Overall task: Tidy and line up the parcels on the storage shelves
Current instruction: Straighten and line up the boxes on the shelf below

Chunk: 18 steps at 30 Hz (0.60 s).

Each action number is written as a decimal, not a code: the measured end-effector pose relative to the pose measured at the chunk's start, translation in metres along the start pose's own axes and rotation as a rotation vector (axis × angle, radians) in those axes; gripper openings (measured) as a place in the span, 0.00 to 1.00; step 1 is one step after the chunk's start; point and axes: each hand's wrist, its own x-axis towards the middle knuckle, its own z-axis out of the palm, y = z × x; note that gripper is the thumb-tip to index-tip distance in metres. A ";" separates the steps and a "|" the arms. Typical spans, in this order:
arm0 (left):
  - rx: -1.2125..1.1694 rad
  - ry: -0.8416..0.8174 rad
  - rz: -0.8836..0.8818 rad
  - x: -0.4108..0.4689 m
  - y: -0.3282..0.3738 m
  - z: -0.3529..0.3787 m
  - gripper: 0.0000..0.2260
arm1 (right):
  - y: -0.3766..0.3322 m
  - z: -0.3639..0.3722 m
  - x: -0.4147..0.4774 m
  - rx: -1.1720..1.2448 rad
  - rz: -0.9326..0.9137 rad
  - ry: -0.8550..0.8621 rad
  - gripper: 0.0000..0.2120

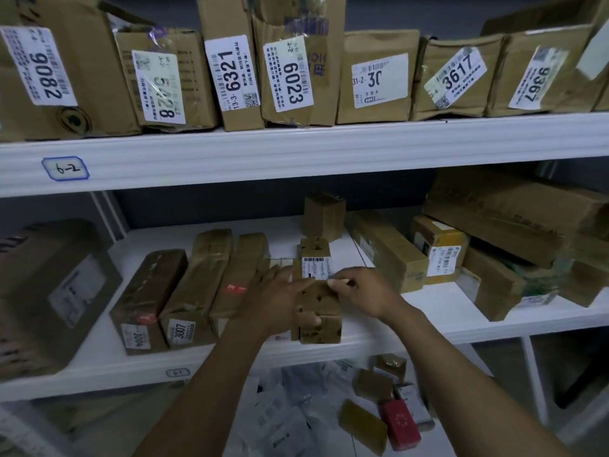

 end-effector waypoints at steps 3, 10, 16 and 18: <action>0.021 -0.029 -0.014 0.005 0.001 0.002 0.37 | 0.007 -0.005 0.020 -0.182 0.007 0.133 0.15; -0.025 0.010 -0.035 0.022 -0.002 -0.006 0.36 | 0.027 0.010 0.092 -0.344 -0.046 0.150 0.27; -0.038 -0.024 -0.056 0.040 -0.004 0.002 0.33 | 0.054 0.017 0.156 -0.410 -0.150 0.255 0.30; -0.057 -0.030 -0.050 0.043 -0.004 0.002 0.32 | 0.065 0.015 0.174 -0.430 -0.172 0.259 0.31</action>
